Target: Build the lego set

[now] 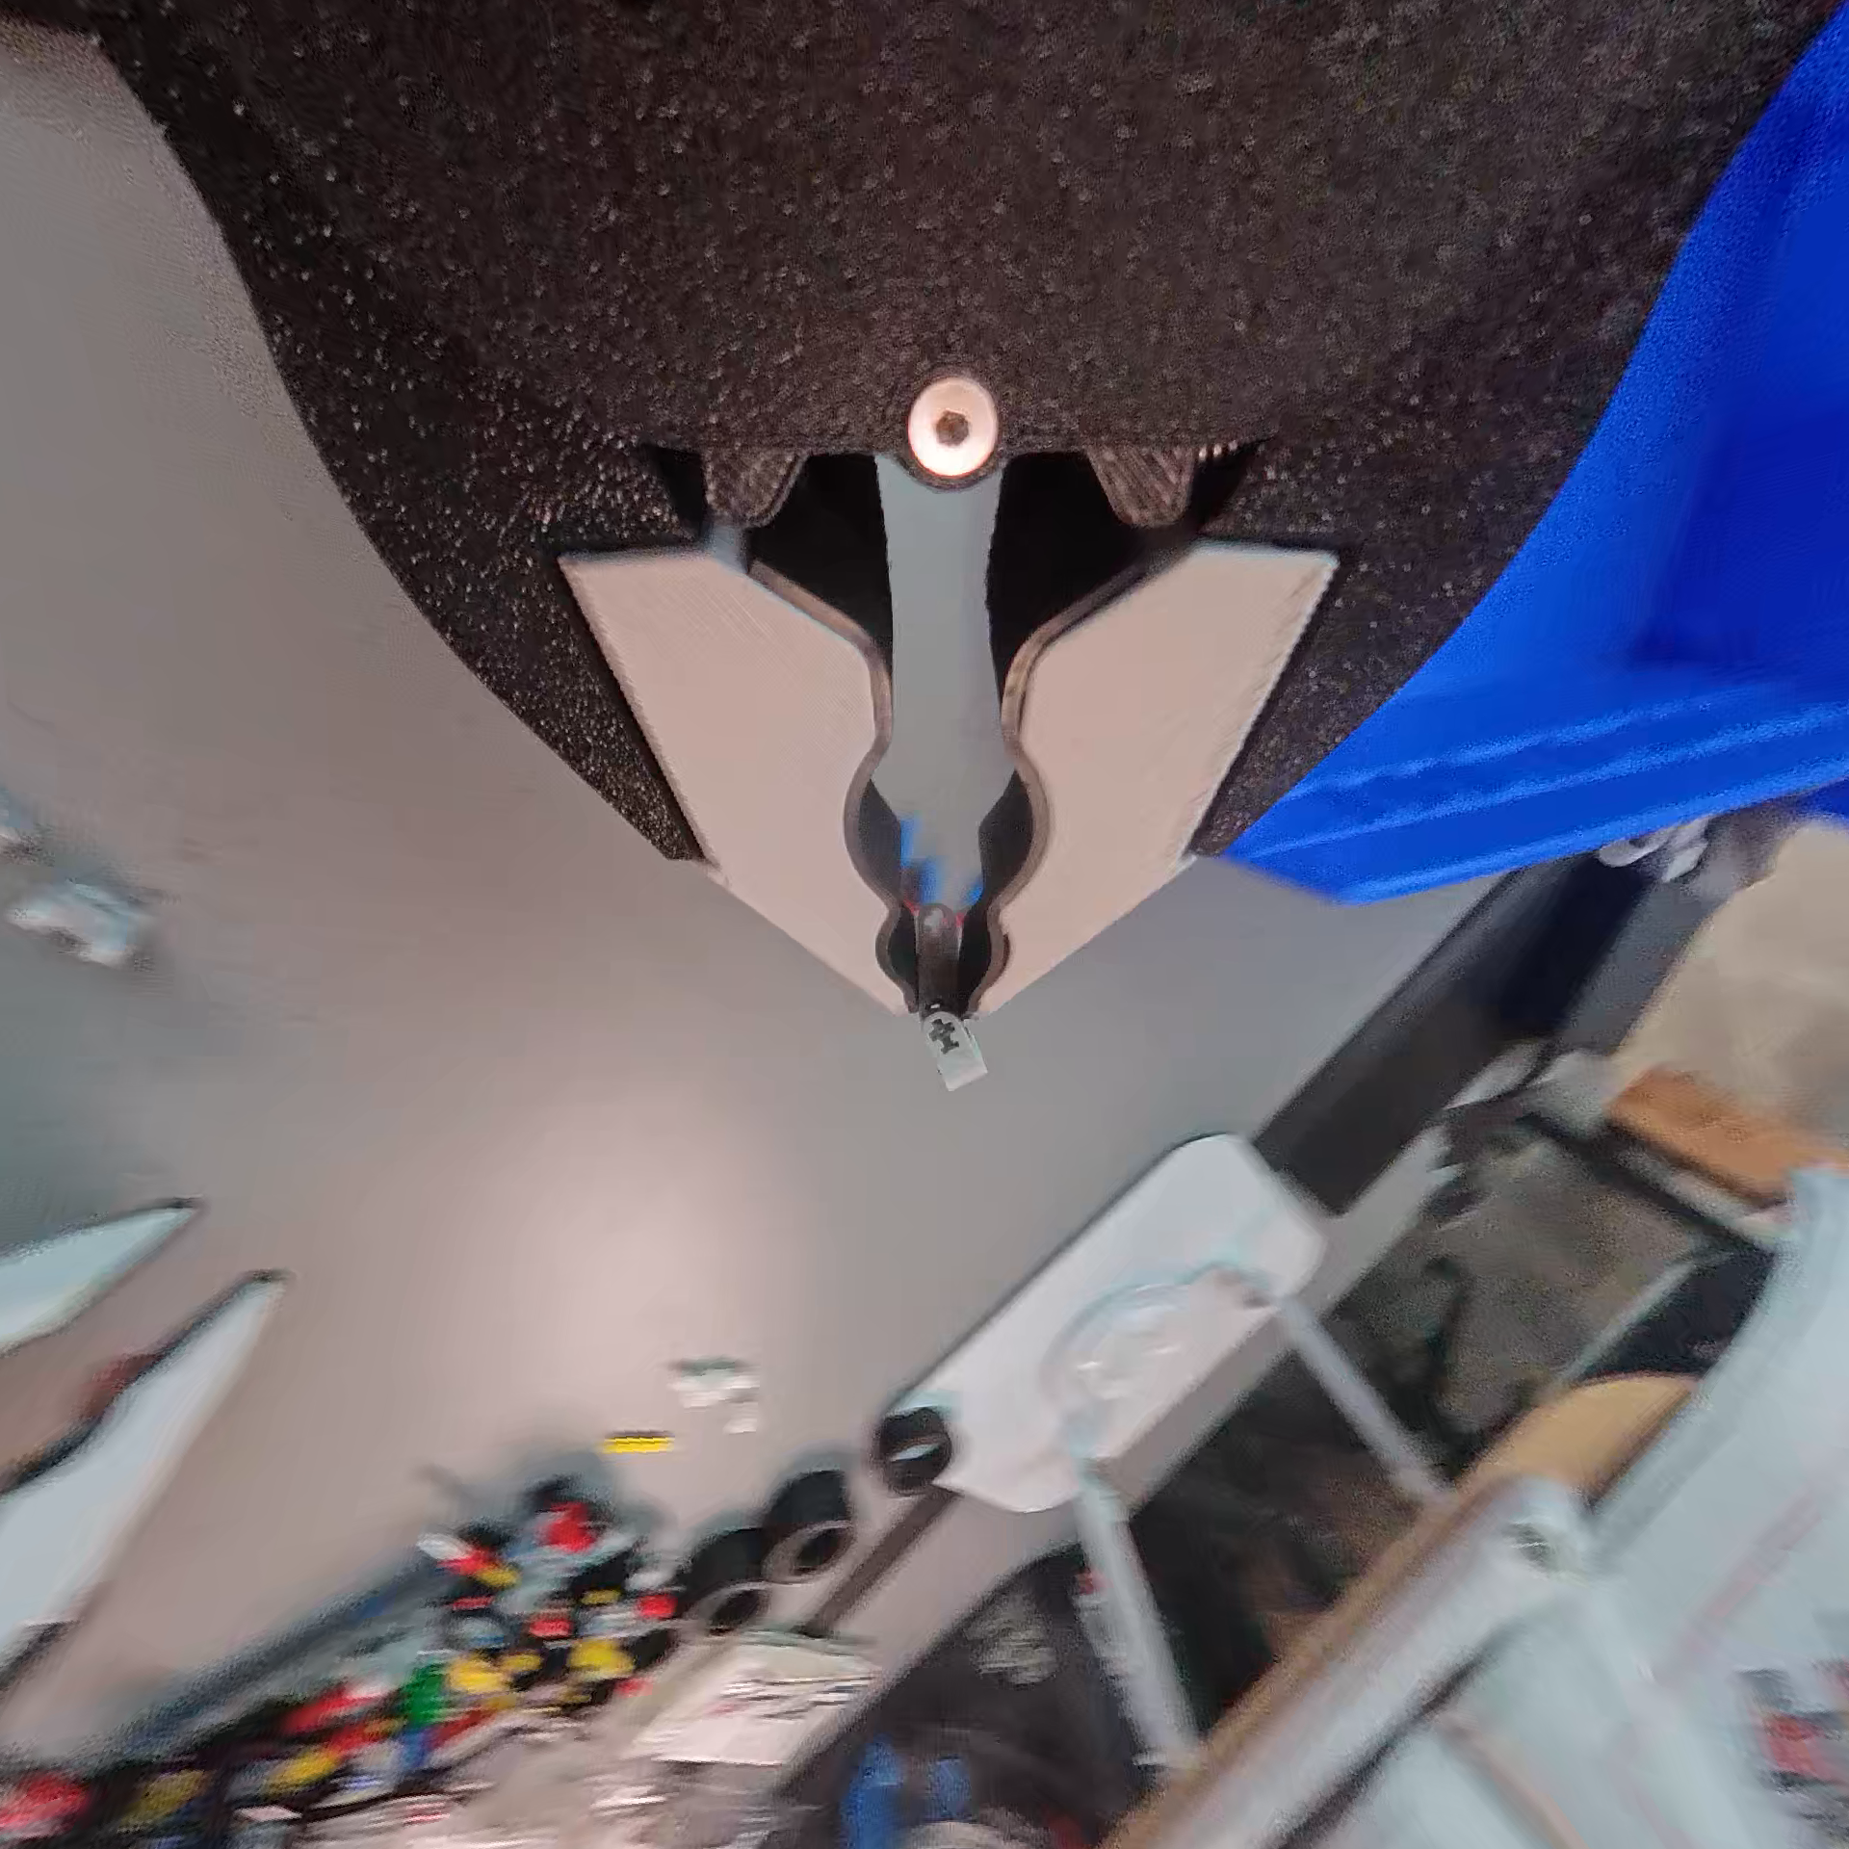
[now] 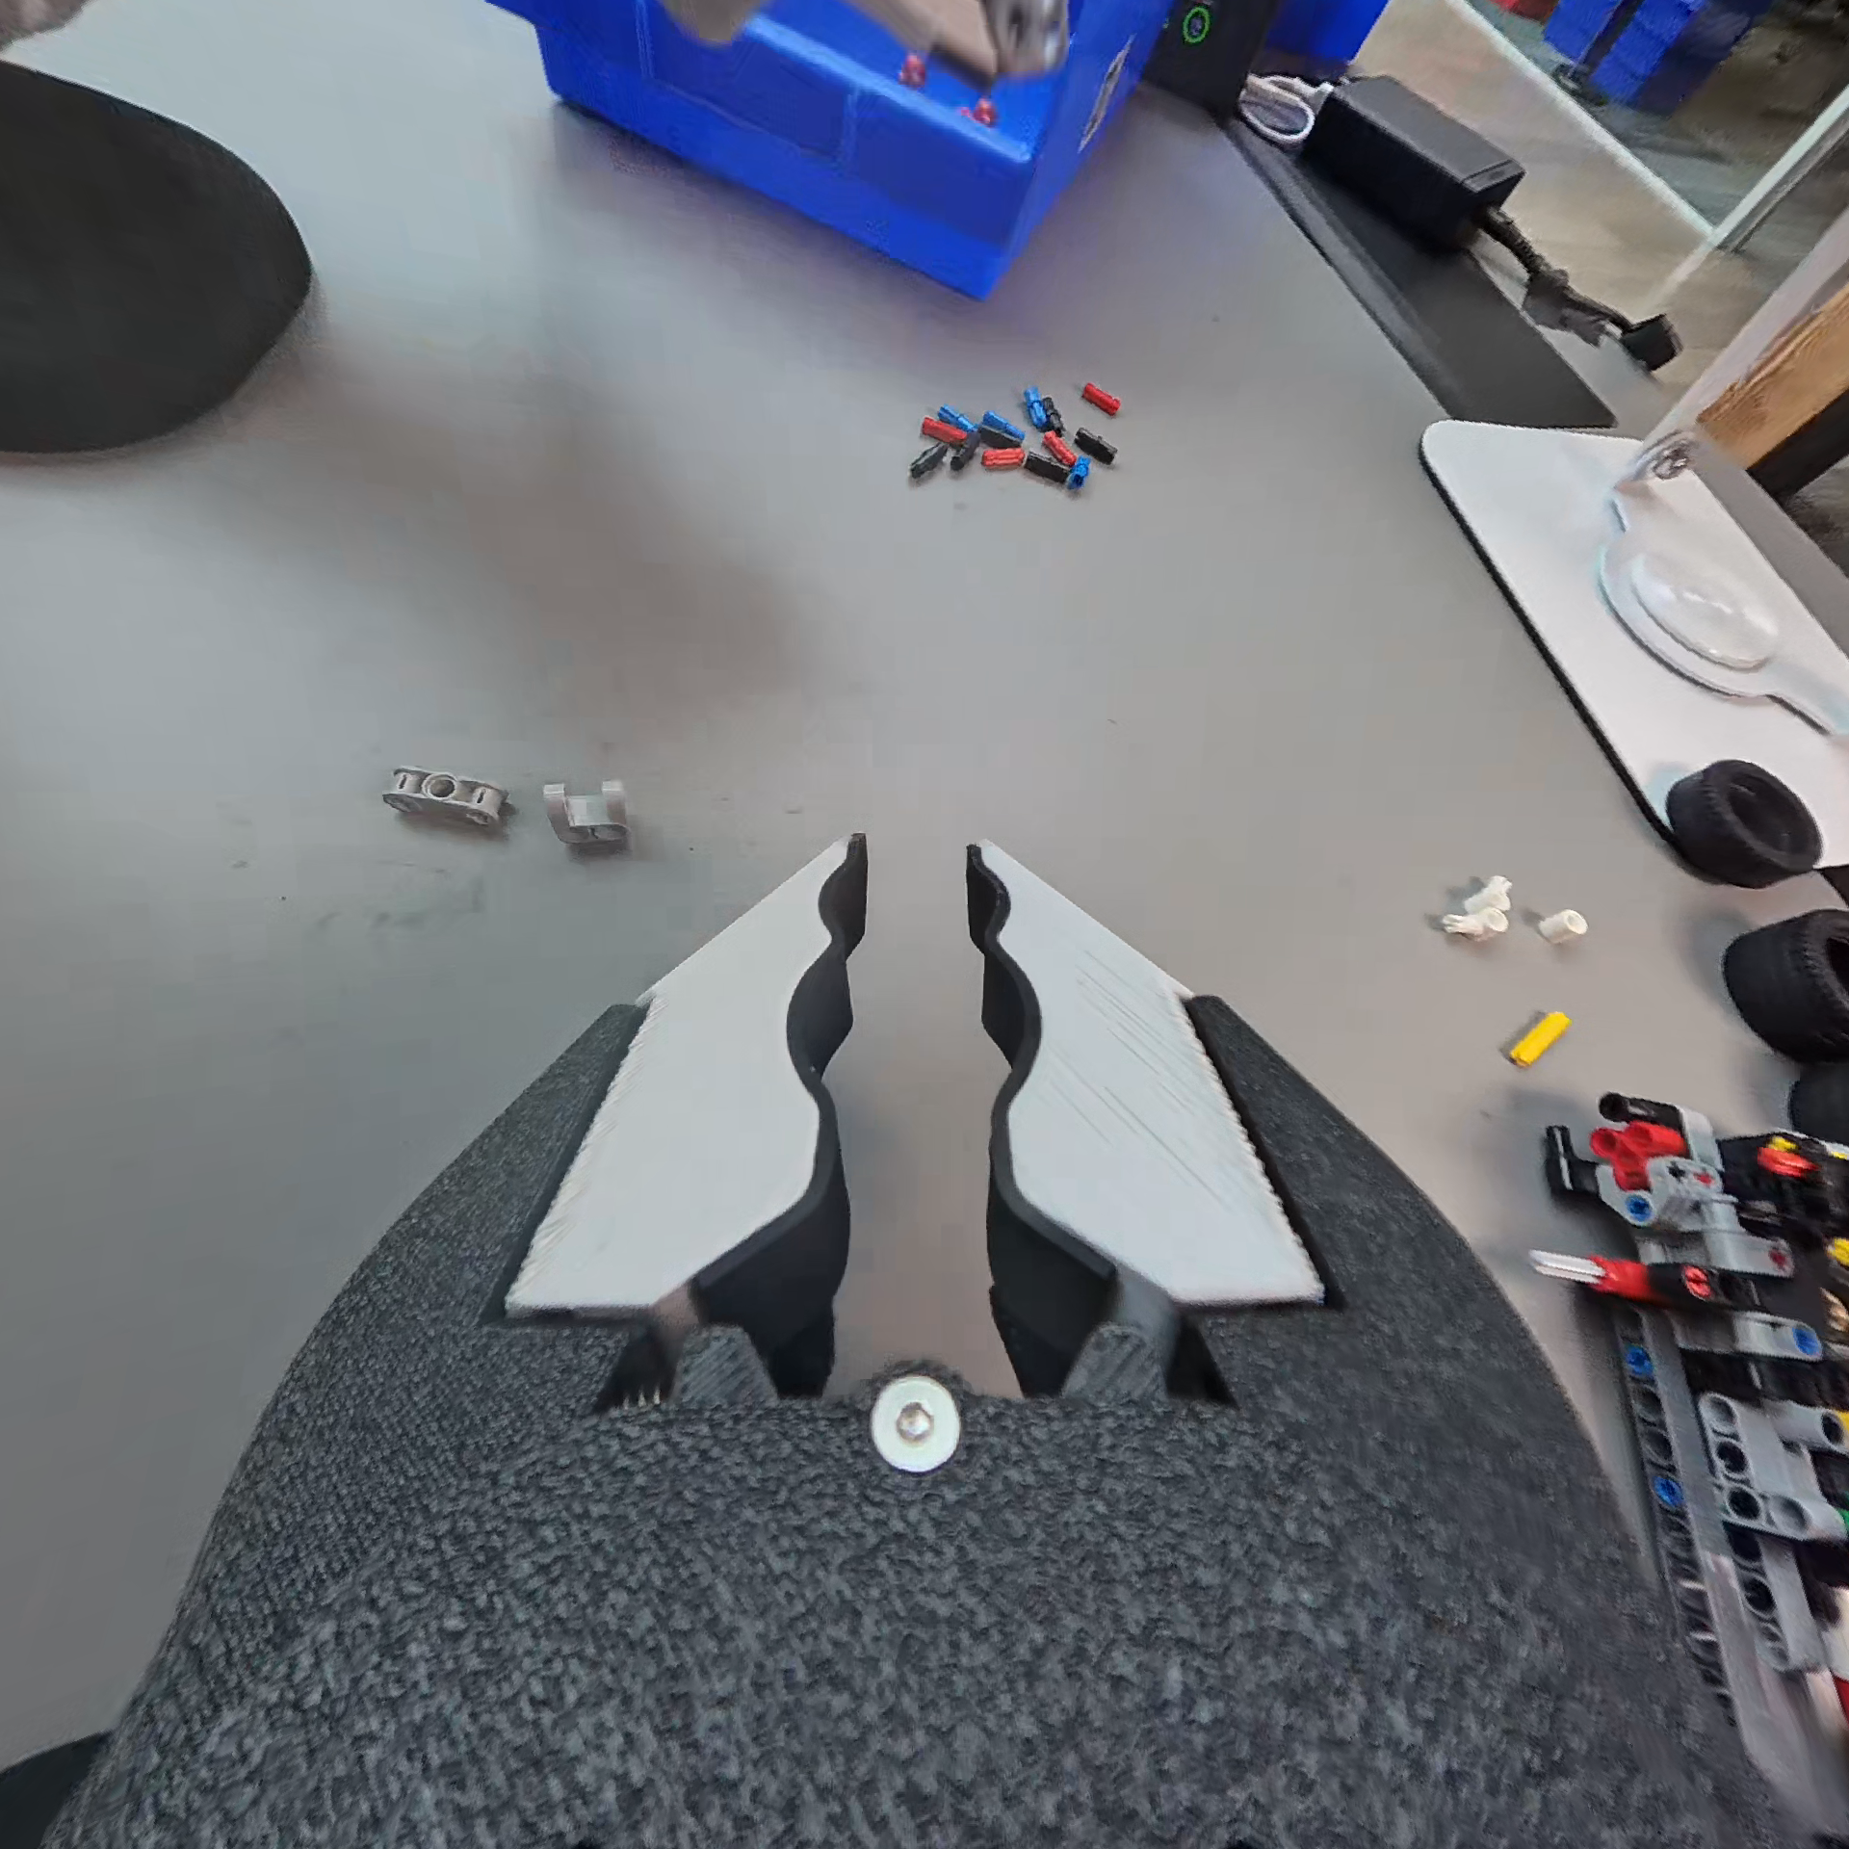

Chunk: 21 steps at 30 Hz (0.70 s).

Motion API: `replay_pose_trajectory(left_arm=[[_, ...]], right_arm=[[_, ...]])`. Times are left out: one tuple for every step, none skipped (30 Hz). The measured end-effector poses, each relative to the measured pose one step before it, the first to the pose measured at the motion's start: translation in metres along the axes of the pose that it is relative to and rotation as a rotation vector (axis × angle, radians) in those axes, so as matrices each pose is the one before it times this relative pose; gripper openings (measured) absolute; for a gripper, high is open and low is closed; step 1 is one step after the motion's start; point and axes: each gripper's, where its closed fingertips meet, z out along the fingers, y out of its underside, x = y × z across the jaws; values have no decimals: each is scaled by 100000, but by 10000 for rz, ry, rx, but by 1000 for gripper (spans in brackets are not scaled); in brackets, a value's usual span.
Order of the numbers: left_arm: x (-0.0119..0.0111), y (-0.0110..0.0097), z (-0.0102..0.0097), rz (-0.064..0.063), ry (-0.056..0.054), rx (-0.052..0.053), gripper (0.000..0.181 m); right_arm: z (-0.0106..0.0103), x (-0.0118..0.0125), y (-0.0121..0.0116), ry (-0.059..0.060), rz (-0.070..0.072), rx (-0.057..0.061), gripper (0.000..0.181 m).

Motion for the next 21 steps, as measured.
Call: replay_pose_trajectory(left_arm=[[-3203, 652, -821, -299, -1276, -347, 6], [-2523, 1167, -265, -261, -873, -632, 6], [-1877, 1465, 199, -215, -594, -783, 7], [-1392, 1113, 381, -140, -478, -519, 7], [-883, 797, 353, -15, -336, -323, 7], [-588, 769, 320, 89, -273, -385, 7], [-440, 577, 277, 144, -264, -313, 7], [-313, 302, 196, 132, -229, -154, 7], [-128, 252, 155, 142, -120, -144, 7], [-6, 283, 157, 126, -26, -165, 7], [8, 347, 205, 37, 24, -194, 11], [78, 339, 220, -34, 108, -156, 15], [-8, 206, 155, -88, 84, -29, 13], [-10, 146, 89, -101, 89, 20, 10], [32, 174, 49, -88, 128, -17, 5], [-97, 192, 12, -85, 41, -35, 1], [-219, 112, -41, -48, -46, 3, 0], [-170, 49, -72, -58, -23, 31, 0], [-59, -68, -98, -112, 37, 79, 2], [156, -230, -134, -154, 149, 172, 4], [523, -522, -230, -189, 347, 333, 7]], right_arm=[[-216, 212, -146, 60, 36, 69, 17], [-118, 119, -154, 23, 16, 61, 17], [-27, 11, -142, -16, 6, 50, 17], [50, -99, -53, -50, -10, 14, 17], [104, -190, 56, -64, -49, -34, 17], [122, -230, 145, -55, -87, -73, 17], [121, -218, 235, -31, -110, -117, 17], [103, -170, 250, -7, -128, -138, 17], [71, -120, 197, 3, -120, -116, 17], [38, -85, 100, 4, -77, -63, 17], [11, -56, 9, -15, -24, -9, 17], [-39, -54, -64, -30, 17, 31, 17], [-51, -4, -68, -10, 24, 39, 17], [-52, 37, -27, 11, 14, 24, 17], [-49, 38, 25, 15, 9, 4, 17], [-27, 27, 41, 5, 8, -3, 17], [-15, 5, 48, -5, 6, -8, 17], [2, -1, 35, -4, -1, -11, 17], [1, -19, 23, -5, -8, -5, 17], [3, -20, -6, -10, -5, 2, 17], [-10, -42, -62, -22, 6, 31, 17]])
